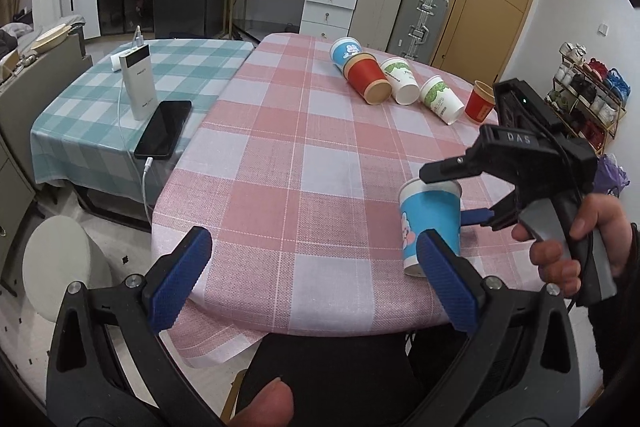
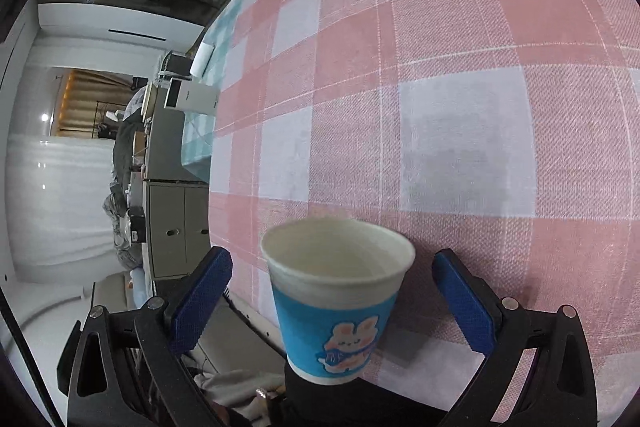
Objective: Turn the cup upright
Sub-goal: 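Close the right gripper around the blue cup's body, then carry the blue cup with the right gripper and set it rim-up on the cloth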
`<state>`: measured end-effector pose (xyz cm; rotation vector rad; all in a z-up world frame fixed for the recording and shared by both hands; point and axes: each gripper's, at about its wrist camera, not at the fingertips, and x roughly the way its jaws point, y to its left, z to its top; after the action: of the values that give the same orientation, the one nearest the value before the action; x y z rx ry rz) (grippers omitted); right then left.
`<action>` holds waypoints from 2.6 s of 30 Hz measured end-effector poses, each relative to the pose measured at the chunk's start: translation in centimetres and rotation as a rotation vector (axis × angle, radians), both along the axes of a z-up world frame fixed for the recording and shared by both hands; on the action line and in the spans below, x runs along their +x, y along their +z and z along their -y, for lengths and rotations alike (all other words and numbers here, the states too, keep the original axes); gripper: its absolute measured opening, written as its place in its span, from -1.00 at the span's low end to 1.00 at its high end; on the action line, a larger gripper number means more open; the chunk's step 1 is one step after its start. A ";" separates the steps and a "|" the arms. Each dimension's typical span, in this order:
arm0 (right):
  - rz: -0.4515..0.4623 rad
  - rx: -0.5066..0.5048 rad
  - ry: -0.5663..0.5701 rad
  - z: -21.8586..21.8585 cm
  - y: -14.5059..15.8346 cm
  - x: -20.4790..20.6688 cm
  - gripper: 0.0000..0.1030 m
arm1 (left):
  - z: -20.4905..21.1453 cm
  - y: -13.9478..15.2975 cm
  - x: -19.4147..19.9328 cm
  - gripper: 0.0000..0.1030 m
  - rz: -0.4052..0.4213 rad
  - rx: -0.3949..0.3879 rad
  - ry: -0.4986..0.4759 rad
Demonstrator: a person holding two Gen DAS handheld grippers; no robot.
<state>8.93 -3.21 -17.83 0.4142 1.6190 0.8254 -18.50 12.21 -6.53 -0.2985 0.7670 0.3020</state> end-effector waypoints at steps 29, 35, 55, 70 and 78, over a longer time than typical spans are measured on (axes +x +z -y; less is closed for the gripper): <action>0.114 0.206 -0.123 8.3 0.8 0.5 0.35 | 0.8 -0.3 3.2 0.98 -0.016 -0.043 -0.049; 0.272 0.206 -0.266 13.9 2.1 0.9 0.35 | 2.3 0.4 7.5 0.98 -0.008 -0.037 -0.091; 0.925 -0.173 -0.222 9.3 3.6 2.1 0.34 | 4.5 0.0 15.7 0.98 -0.038 -0.027 -0.095; 1.045 -0.223 -0.121 9.4 3.8 -3.3 0.37 | 4.6 -0.1 15.4 0.98 -0.038 -0.026 -0.092; 1.011 -0.199 -0.049 8.5 3.9 -4.1 0.53 | 4.6 0.6 14.6 0.98 -0.024 -0.034 -0.089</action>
<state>4.81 -11.73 -13.97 -0.1187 0.7250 0.6563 -3.89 7.62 -5.95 -0.2926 0.8073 0.2087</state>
